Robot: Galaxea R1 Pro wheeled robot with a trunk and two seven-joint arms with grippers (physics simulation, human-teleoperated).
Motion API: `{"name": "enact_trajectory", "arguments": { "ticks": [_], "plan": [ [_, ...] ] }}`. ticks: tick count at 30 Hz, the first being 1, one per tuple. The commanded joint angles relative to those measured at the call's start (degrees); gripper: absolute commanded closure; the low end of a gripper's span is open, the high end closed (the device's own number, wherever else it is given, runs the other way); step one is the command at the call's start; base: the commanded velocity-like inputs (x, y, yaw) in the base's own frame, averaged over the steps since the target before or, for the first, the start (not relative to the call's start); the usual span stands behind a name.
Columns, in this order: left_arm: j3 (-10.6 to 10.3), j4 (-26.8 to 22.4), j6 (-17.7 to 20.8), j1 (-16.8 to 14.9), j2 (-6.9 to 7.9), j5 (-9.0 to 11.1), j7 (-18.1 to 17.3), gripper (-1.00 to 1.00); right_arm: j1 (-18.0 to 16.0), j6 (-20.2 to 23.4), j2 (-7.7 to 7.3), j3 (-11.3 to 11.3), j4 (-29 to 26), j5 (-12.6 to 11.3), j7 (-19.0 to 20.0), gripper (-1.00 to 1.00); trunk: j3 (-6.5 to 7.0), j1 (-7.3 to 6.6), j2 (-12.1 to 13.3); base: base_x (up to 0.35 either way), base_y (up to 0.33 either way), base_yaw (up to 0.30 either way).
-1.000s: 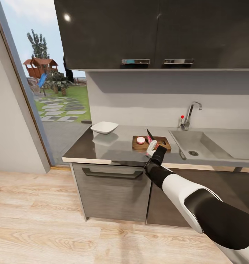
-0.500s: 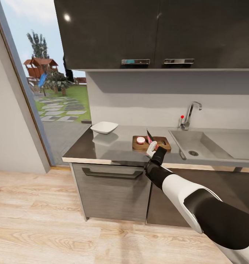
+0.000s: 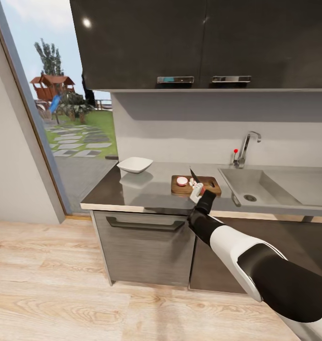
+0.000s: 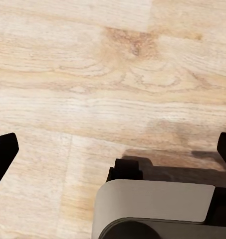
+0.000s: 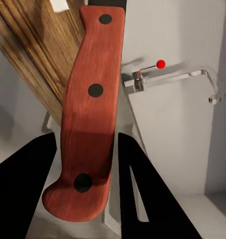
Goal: In the kitchen, take the Vidalia onion out of the sink, dice it on the chopping board with the paring knife, put the diced onion into the bowl on the countertop, then place both the paring knife and the chopping board into the sink.
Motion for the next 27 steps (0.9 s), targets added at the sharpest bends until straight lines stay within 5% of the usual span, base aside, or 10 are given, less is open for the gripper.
{"name": "enact_trajectory", "arguments": {
  "ticks": [1,9,27],
  "plan": [
    [-0.07,0.24,-0.42,-0.1,-0.01,0.39,-0.06,-1.0,-0.04,0.36,0.02,-0.01,-0.16,0.33,-0.04,1.0,-0.06,0.0,-0.03,0.0,0.0,0.0],
    [-0.02,0.24,-0.42,-0.1,0.05,0.39,-0.07,-1.0,-0.04,0.56,0.02,-0.1,-3.77,0.35,-0.38,1.0,-0.06,0.0,-0.03,0.0,0.0,0.0],
    [0.01,0.24,-0.33,-0.1,0.13,0.39,-0.05,-1.0,-0.04,0.46,0.02,-0.14,-1.47,0.19,0.32,1.0,-0.06,0.0,-0.03,0.0,0.125,0.0]
  ]
}}
